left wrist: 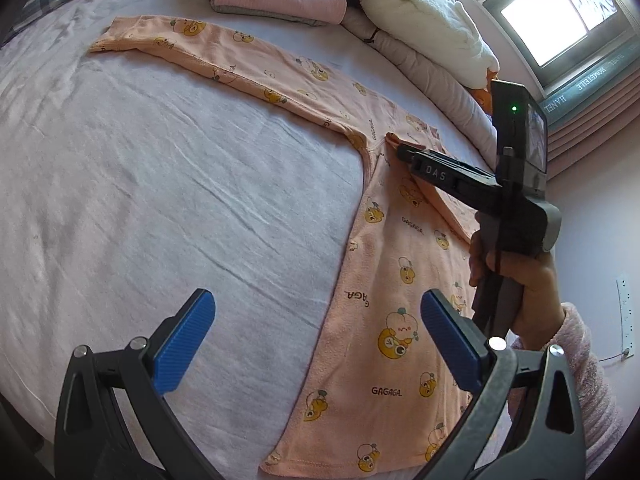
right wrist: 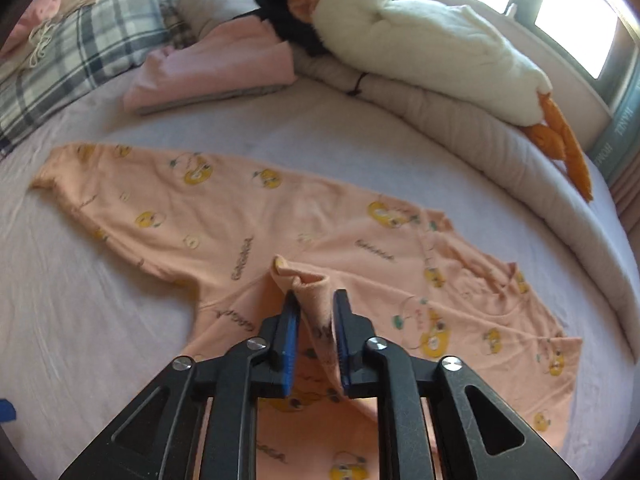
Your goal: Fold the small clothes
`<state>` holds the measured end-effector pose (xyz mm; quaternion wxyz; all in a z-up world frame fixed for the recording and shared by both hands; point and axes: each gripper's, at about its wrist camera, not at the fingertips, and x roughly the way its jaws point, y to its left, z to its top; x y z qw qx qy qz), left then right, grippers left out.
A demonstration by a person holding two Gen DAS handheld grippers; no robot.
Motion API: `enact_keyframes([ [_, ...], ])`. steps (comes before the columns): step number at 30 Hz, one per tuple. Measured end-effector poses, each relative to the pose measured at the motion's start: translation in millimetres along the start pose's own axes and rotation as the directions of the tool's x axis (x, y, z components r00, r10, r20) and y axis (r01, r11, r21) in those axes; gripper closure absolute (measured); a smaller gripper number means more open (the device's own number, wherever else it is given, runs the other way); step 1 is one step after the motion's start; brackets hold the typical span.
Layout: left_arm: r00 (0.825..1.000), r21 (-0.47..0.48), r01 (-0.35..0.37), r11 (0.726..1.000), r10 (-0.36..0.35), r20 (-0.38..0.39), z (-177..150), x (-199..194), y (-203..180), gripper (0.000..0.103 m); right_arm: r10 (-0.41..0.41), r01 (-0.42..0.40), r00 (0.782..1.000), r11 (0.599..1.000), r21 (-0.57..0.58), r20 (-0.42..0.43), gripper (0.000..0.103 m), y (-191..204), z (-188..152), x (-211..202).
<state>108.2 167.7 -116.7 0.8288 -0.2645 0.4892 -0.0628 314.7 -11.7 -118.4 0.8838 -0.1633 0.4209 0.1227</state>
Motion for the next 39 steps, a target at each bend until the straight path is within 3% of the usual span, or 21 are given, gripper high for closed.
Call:
enact_keyframes([
  [1, 1.0, 0.001, -0.003, 1.0, 0.003, -0.001, 0.4, 0.2, 0.2, 0.0, 0.035, -0.035, 0.999, 0.999, 0.009, -0.001, 0.052, 3.7, -0.4, 0.5],
  [2, 1.0, 0.0, -0.004, 1.0, 0.004, 0.0, 0.8, 0.1, 0.8, 0.0, 0.074, -0.074, 0.997, 0.997, 0.022, 0.014, 0.05, 4.6, -1.4, -2.6],
  [4, 1.0, -0.006, -0.006, 1.0, 0.006, 0.002, 2.3, -0.1, 2.6, 0.0, 0.172, -0.176, 0.983, 0.983, 0.049, 0.066, 0.049, 1.4, -2.1, -17.0],
  [7, 1.0, -0.015, -0.004, 1.0, 0.004, 0.011, 4.2, -1.8, 6.4, 0.0, 0.34, -0.362, 0.927, 0.922, 0.137, 0.158, 0.049, -24.1, -4.3, -41.9],
  [9, 1.0, -0.029, -0.005, 1.0, 0.005, 0.014, 5.7, -2.4, 11.0, 0.0, 0.379, -0.422, 0.901, 0.88, 0.219, 0.213, 0.049, -55.1, -10.4, -52.7],
  [12, 1.0, -0.08, -0.013, 0.997, 0.015, 0.027, 8.3, -3.9, 21.8, 0.0, 0.318, -0.377, 0.924, 0.848, 0.372, 0.212, 0.049, -98.2, -23.9, -49.6],
  [14, 0.999, -0.122, -0.013, 0.993, 0.017, 0.037, 12.0, -5.4, 30.3, 0.0, 0.287, -0.336, 0.942, 0.827, 0.452, 0.174, 0.057, -118.2, -35.4, -38.2],
  [16, 0.999, -0.157, -0.005, 0.988, 0.013, 0.051, 15.4, -8.5, 38.1, 0.0, 0.289, -0.325, 0.946, 0.821, 0.469, 0.148, 0.07, -117.6, -48.4, -28.5],
  [19, 0.998, -0.203, -0.003, 0.979, 0.017, 0.067, 20.6, -13.5, 48.6, 0.0, 0.29, -0.313, 0.95, 0.856, 0.412, 0.118, 0.085, -95.5, -51.3, -18.4],
  [27, 0.991, -0.247, 0.003, 0.969, 0.029, 0.129, 41.4, -25.5, 72.9, 0.0, 0.329, -0.353, 0.936, 0.879, 0.319, 0.13, 0.085, -32.6, -14.3, 3.8],
  [31, 0.99, -0.293, 0.011, 0.956, 0.03, 0.135, 62.0, -18.7, 89.8, 0.0, 0.328, -0.321, 0.944, 0.911, 0.258, 0.018, 0.085, -12.8, -13.0, 30.0],
  [34, 0.986, -0.361, 0.096, 0.928, -0.04, 0.16, 83.2, -11.2, 110.9, 0.001, 0.319, -0.316, 0.947, 0.923, 0.22, 0.018, 0.085, -10.3, -10.8, 25.6],
  [39, 0.949, -0.473, 0.272, 0.838, -0.152, 0.276, 118.4, -2.8, 144.6, 0.003, 0.41, -0.426, 0.905, 0.868, 0.255, 0.117, 0.085, -28.8, -19.9, -8.2],
])
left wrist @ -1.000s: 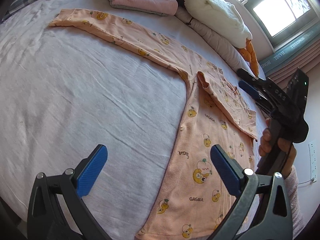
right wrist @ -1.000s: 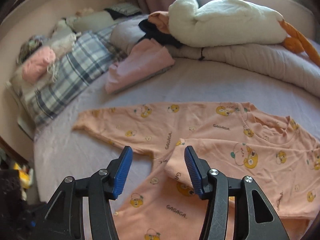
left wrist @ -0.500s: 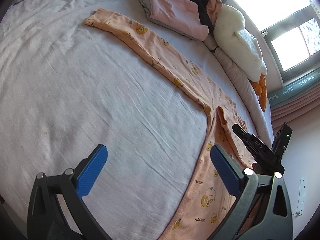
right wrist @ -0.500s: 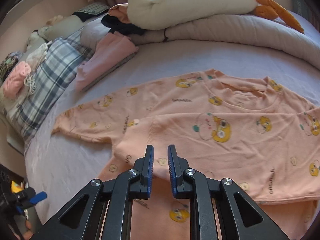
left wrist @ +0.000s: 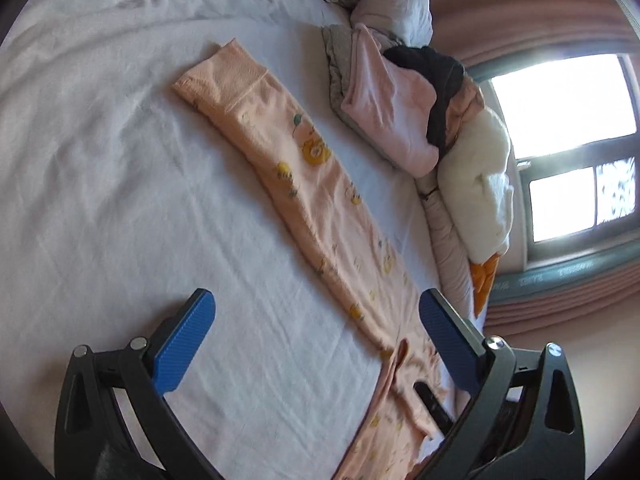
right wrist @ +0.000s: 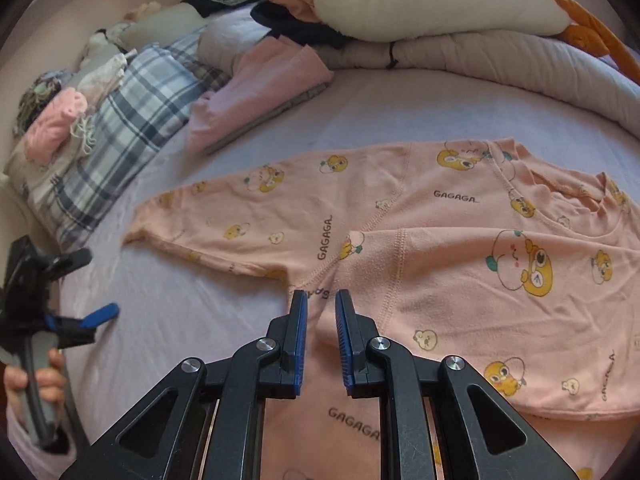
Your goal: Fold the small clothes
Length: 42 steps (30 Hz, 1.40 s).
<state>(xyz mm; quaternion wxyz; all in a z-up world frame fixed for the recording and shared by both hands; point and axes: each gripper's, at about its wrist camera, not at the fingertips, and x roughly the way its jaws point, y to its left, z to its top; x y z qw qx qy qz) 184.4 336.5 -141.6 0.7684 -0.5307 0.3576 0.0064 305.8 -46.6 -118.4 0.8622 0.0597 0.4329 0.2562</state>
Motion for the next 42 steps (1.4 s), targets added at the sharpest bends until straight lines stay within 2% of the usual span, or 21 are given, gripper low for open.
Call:
enact_keyframes([
  [2, 0.998, -0.067, 0.066, 0.996, -0.065, 0.027, 13.6, 6.1, 5.4, 0.007, 0.038, -0.038, 0.999, 0.999, 0.019, 0.03, 0.085, -3.2, -7.4, -15.0],
  [5, 0.993, -0.141, 0.111, 0.984, -0.103, 0.063, 27.8, 17.3, 11.4, 0.01, 0.061, -0.064, 0.997, 0.996, 0.061, 0.045, 0.085, -12.9, -18.3, -27.4],
  [7, 0.99, -0.165, 0.125, 0.978, -0.112, 0.084, 37.0, 23.4, 14.0, 0.017, 0.08, -0.085, 0.995, 0.992, 0.098, 0.059, 0.085, -20.1, -24.0, -32.3],
  [11, 0.982, -0.186, 0.164, 0.969, -0.143, 0.124, 53.2, 29.9, 14.7, 0.018, 0.081, -0.091, 0.993, 0.988, 0.127, 0.085, 0.085, -28.3, -30.1, -38.8],
  [14, 0.979, -0.19, 0.154, 0.97, -0.124, 0.163, 63.3, 32.6, 15.1, 0.02, 0.065, -0.076, 0.994, 0.989, 0.126, 0.087, 0.085, -31.6, -31.1, -40.9],
  [17, 0.98, -0.192, 0.107, 0.975, -0.071, 0.187, 72.7, 39.6, 15.9, 0.035, 0.066, -0.078, 0.993, 0.988, 0.135, 0.093, 0.085, -39.4, -33.2, -42.9],
  [19, 0.982, -0.214, 0.074, 0.974, -0.033, 0.188, 76.9, 41.6, 21.3, 0.067, 0.062, -0.075, 0.993, 0.987, 0.14, 0.095, 0.085, -43.3, -32.9, -42.3],
  [22, 0.983, -0.228, 0.05, 0.972, -0.008, 0.181, 78.6, 40.1, 34.7, 0.095, 0.063, -0.075, 0.994, 0.987, 0.145, 0.088, 0.085, -46.3, -32.9, -39.4],
  [23, 0.984, -0.222, 0.035, 0.974, 0.005, 0.179, 78.2, 39.1, 36.1, 0.098, 0.062, -0.073, 0.995, 0.987, 0.143, 0.084, 0.085, -46.2, -32.2, -37.4],
  [27, 0.984, -0.116, -0.038, 0.992, 0.057, 0.17, 81.8, 33.0, 19.5, 0.1, 0.044, -0.051, 0.997, 0.991, 0.125, 0.061, 0.085, -40.8, -24.3, -24.7],
  [32, 0.982, 0.029, -0.029, 0.999, 0.023, 0.188, 81.5, 22.5, -21.2, 0.1, 0.05, -0.057, 0.996, 0.993, 0.107, 0.07, 0.085, -29.9, -3.3, -7.8],
  [35, 0.982, 0.11, -0.026, 0.994, 0.005, 0.19, 76.2, 18.2, -47.1, 0.1, 0.062, -0.068, 0.996, 0.991, 0.113, 0.059, 0.085, -23.2, 6.5, 9.0],
  [38, 0.984, 0.184, -0.015, 0.983, -0.019, 0.179, 67.2, 14.4, -73.3, 0.1, 0.03, -0.024, 0.998, 0.994, 0.103, -0.048, 0.085, -20.0, 3.7, 42.2],
  [39, 0.984, 0.213, -0.018, 0.977, -0.021, 0.176, 64.0, 14.5, -83.6, 0.1, 0.035, -0.033, 0.999, 0.995, 0.092, -0.023, 0.085, -19.7, 3.8, 40.7],
  [42, 0.986, 0.31, -0.037, 0.95, -0.016, 0.168, 48.3, 14.0, -118.0, 0.1, 0.063, -0.059, 0.998, 0.991, 0.119, -0.032, 0.085, -23.3, 4.4, 28.9],
])
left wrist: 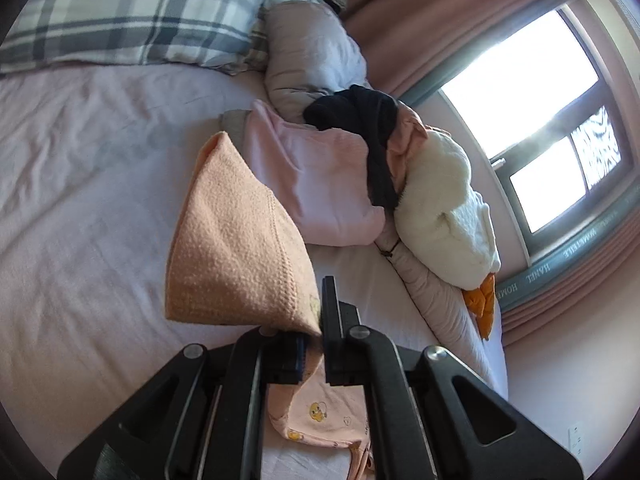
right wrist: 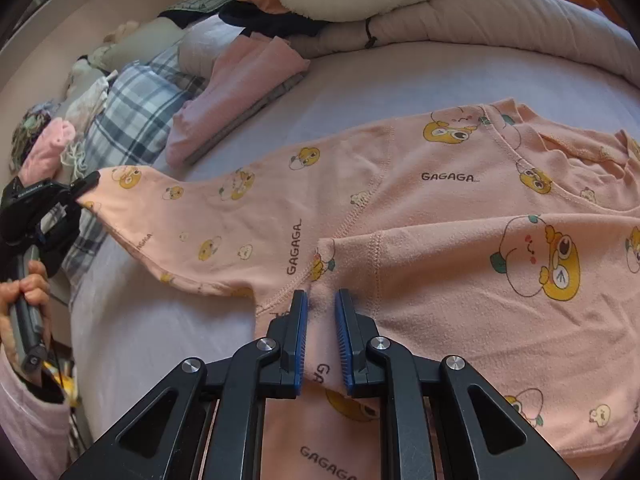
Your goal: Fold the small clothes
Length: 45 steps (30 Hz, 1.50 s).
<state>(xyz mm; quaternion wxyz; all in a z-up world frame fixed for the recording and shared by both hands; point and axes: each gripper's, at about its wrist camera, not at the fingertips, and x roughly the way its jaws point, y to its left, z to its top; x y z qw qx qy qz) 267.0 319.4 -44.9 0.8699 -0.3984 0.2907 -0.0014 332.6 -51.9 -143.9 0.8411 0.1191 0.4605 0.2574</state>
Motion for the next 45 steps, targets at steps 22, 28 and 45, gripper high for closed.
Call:
enact_keyframes([
  [22, 0.874, 0.565, 0.204, 0.799, 0.111, -0.473, -278.6, 135.8, -204.8, 0.08, 0.261, -0.431, 0.898, 0.676, 0.597, 0.353, 0.045, -175.6, -62.8, -104.6],
  [28, 0.858, 0.589, 0.229, 0.775, 0.125, -0.498, -297.0, 127.6, -187.5, 0.05, 0.318, -0.509, 0.86, 0.583, 0.633, 0.399, 0.043, -188.9, -68.8, -102.2],
  [45, 0.91, 0.42, 0.033, 0.907, 0.146, -0.387, -231.6, 8.0, -64.5, 0.038, -0.012, -0.025, 0.996, 0.904, 0.426, 0.085, 0.097, -126.9, -18.3, -107.3],
])
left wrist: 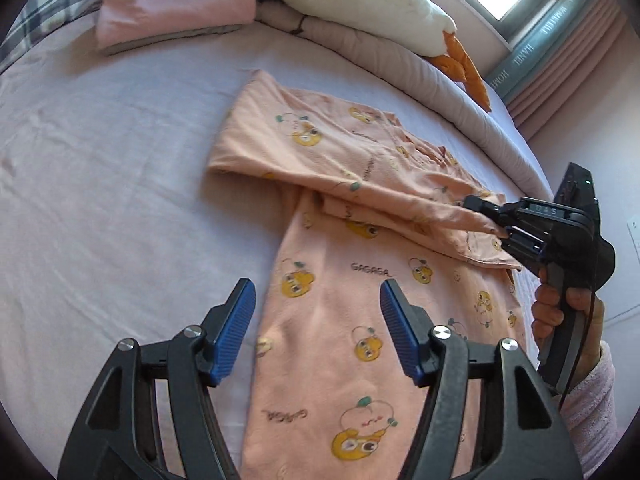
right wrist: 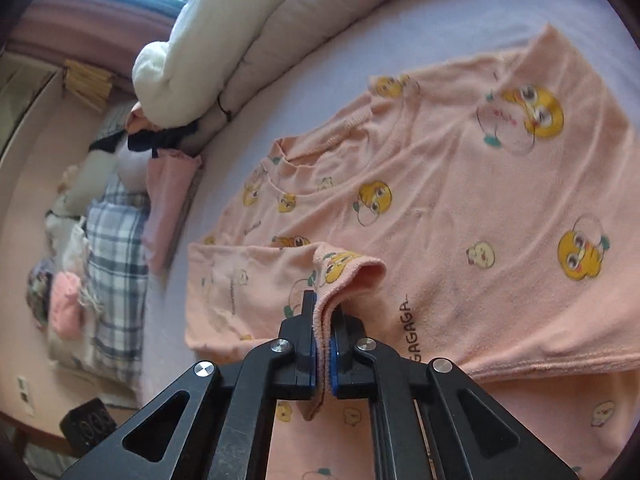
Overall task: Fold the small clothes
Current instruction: 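Release the folded side with the right tool and withdraw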
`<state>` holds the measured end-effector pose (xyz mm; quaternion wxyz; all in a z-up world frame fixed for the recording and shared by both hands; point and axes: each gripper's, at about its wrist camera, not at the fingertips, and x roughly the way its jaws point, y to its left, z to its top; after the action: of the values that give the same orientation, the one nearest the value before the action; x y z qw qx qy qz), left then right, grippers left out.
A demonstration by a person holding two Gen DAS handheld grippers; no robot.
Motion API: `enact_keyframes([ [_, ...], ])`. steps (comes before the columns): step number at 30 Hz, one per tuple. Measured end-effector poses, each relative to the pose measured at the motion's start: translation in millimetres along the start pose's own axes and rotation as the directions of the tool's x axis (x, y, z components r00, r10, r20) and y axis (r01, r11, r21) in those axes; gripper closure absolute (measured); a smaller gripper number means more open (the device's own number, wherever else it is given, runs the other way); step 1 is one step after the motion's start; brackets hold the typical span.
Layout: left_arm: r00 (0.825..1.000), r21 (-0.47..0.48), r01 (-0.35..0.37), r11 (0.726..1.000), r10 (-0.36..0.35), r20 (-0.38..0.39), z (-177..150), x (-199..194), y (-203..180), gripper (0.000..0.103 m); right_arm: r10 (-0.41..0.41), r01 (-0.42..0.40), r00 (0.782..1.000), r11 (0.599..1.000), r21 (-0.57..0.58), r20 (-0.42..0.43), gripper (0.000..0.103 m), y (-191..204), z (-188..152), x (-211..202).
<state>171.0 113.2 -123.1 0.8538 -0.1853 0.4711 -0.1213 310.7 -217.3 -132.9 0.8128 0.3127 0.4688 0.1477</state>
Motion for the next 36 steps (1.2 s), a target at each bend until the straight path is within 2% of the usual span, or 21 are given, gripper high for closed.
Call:
enact_keyframes([
  [3, 1.0, -0.037, -0.001, 0.999, 0.001, 0.006, -5.6, -10.8, 11.8, 0.037, -0.014, 0.024, 0.995, 0.994, -0.104, 0.102, 0.097, 20.9, 6.7, -28.3],
  [6, 1.0, -0.041, 0.002, 0.999, -0.001, 0.006, -9.4, -14.8, 11.5, 0.037, -0.01, 0.032, 0.983, 0.993, -0.117, 0.183, 0.097, 19.0, 16.0, -57.7],
  [8, 1.0, -0.035, 0.007, 0.999, -0.007, 0.005, -10.7, -15.8, 9.6, 0.037, -0.048, 0.072, 0.976, 0.992, -0.107, 0.213, 0.097, 8.9, 20.9, -70.7],
  [13, 1.0, -0.008, 0.012, 1.0, -0.012, -0.004, -12.6, -13.5, 1.3, 0.037, -0.133, 0.145, 0.971, 0.988, -0.047, 0.199, 0.097, -17.1, 26.5, -68.0],
  [16, 1.0, 0.005, 0.012, 1.0, -0.012, -0.012, -10.9, -9.1, -1.7, 0.037, -0.205, 0.213, 0.958, 0.977, -0.019, 0.201, 0.097, -29.8, 27.6, -62.0],
  [18, 1.0, 0.016, 0.002, 1.0, -0.002, -0.016, -11.3, -7.9, -3.1, 0.037, -0.217, 0.222, 0.963, 0.975, -0.017, 0.161, 0.097, -39.9, 29.7, -54.3],
  [19, 1.0, 0.019, 0.003, 1.0, -0.003, -0.018, -11.4, -7.6, -3.5, 0.037, -0.254, 0.26, 0.958, 0.965, -0.027, 0.13, 0.097, -43.7, 30.6, -47.4],
  [21, 1.0, 0.024, 0.004, 1.0, -0.003, -0.019, -13.3, -7.9, -3.7, 0.037, -0.327, 0.331, 0.94, 0.943, -0.03, 0.101, 0.093, -50.5, 30.9, -39.9],
  [22, 1.0, 0.029, 0.001, 1.0, 0.0, -0.022, -13.5, -6.8, -4.6, 0.037, -0.36, 0.366, 0.926, 0.93, -0.037, 0.117, 0.09, -51.6, 30.3, -41.0],
  [24, 1.0, 0.043, -0.008, 0.999, 0.009, -0.028, -14.9, -4.5, -6.0, 0.037, -0.427, 0.444, 0.883, 0.895, -0.052, 0.195, 0.088, -48.9, 27.0, -51.4],
  [26, 0.999, 0.051, -0.009, 0.999, 0.011, -0.037, -14.8, -1.0, -7.7, 0.037, -0.443, 0.473, 0.86, 0.878, -0.07, 0.252, 0.088, -43.2, 23.2, -61.1],
  [28, 0.999, 0.057, -0.007, 0.998, 0.009, -0.037, -15.8, 0.4, -10.1, 0.037, -0.387, 0.436, 0.876, 0.891, -0.129, 0.287, 0.088, -30.7, 17.1, -67.2],
  [31, 0.999, 0.068, -0.001, 0.998, 0.003, -0.035, -18.2, 0.1, -14.8, 0.037, -0.256, 0.33, 0.923, 0.91, -0.249, 0.288, 0.088, -11.4, 4.7, -67.4],
  [33, 0.999, 0.08, 0.0, 0.997, 0.003, -0.033, -19.9, -2.0, -17.4, 0.037, -0.261, 0.329, 0.933, 0.897, -0.296, 0.248, 0.089, -5.6, -1.2, -53.1],
  [36, 0.999, 0.088, 0.001, 0.996, 0.002, -0.033, -24.5, -6.2, -18.6, 0.037, -0.339, 0.371, 0.927, 0.888, -0.271, 0.158, 0.089, -26.3, -5.3, -28.1],
])
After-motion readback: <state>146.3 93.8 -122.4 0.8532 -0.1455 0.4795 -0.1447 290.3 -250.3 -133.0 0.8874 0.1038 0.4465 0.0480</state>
